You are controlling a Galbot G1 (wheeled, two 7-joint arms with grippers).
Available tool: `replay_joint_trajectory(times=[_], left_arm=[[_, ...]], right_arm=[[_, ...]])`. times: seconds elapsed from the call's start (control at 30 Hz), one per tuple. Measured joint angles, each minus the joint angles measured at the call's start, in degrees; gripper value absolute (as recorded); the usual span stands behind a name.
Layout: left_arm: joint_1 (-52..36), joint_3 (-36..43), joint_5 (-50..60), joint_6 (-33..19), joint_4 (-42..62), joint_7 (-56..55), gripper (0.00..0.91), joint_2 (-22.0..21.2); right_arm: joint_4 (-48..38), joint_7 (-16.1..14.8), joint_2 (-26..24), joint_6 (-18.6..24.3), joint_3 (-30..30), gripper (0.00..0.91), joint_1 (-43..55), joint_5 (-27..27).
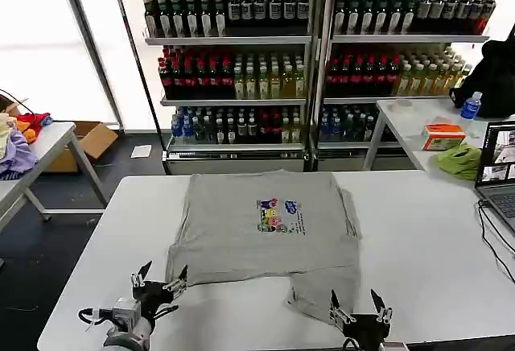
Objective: Fold and organize the clothes.
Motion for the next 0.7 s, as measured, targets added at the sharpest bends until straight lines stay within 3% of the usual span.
replay_joint_trajectory(times=[0.47, 0.53, 0.6, 0.63, 0.7], left_arm=[[-0.15, 0.11, -1.44, 0.51, 2.20, 0.03, 0.907, -0.46], [-0.16, 0.04, -1.72, 0.56, 2.57, 0.01, 0.867, -0.37], [-0.16, -0.11, -1.99, 0.58, 2.91, -0.06, 0.695, -0.22], [-0.13, -0.17, -2.17, 0.58, 3.08, -0.08, 0.272, -0.15], [-0.04, -0.19, -2.55, 0.59, 3.19, -0.10, 0.010, -0.11]], right_arm=[[-2.26, 1.25, 1.06, -0.34, -1.69, 0.907, 0.11, -0.60], [-2.57, 1.29, 1.30, -0.37, -2.02, 0.907, 0.24, -0.77], [-2.88, 1.26, 1.36, -0.40, -2.31, 0.907, 0.37, -1.02], [-3.00, 1.25, 1.37, -0.43, -2.44, 0.907, 0.42, -1.09], [-3.32, 1.17, 1.42, -0.46, -2.65, 0.856, 0.62, -1.33]])
